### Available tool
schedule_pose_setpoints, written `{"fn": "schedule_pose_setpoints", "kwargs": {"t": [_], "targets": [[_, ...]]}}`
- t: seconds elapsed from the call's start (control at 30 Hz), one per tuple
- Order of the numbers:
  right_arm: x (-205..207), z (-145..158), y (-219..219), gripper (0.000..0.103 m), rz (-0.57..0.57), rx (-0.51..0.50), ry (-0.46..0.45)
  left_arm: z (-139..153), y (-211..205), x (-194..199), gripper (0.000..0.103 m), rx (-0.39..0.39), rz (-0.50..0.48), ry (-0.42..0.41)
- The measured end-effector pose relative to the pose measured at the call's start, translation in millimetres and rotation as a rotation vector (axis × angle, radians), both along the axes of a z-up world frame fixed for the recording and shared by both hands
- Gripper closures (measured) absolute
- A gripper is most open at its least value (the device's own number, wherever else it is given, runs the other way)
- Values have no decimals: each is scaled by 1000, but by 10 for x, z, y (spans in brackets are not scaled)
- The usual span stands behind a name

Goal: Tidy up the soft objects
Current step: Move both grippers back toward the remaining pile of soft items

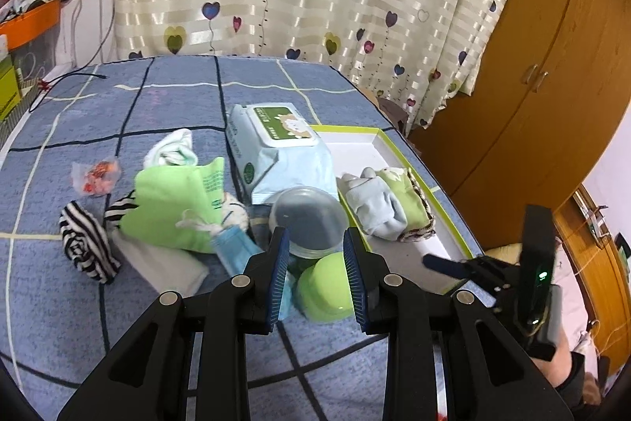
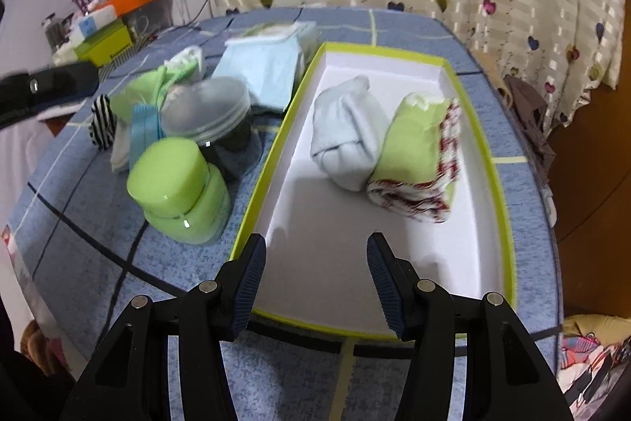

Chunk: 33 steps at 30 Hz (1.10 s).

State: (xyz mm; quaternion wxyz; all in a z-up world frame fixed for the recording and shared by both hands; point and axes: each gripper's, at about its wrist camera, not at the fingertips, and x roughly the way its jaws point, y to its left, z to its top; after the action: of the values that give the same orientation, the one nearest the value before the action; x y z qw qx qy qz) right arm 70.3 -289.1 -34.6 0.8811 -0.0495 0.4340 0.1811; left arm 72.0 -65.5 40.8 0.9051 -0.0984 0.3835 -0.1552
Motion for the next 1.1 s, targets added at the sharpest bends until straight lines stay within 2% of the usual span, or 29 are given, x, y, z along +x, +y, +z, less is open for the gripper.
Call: {"fn": "schedule_pose_setpoints", "kwargs": {"t": [0.5,1.1], "targets": [[-356,576,140,50,13,34,-130,71,290,-311,73,-29,57,-54],[-443,739,383,50,60,30,-167,-37,523,-392,73,-35,90,-39]]}}
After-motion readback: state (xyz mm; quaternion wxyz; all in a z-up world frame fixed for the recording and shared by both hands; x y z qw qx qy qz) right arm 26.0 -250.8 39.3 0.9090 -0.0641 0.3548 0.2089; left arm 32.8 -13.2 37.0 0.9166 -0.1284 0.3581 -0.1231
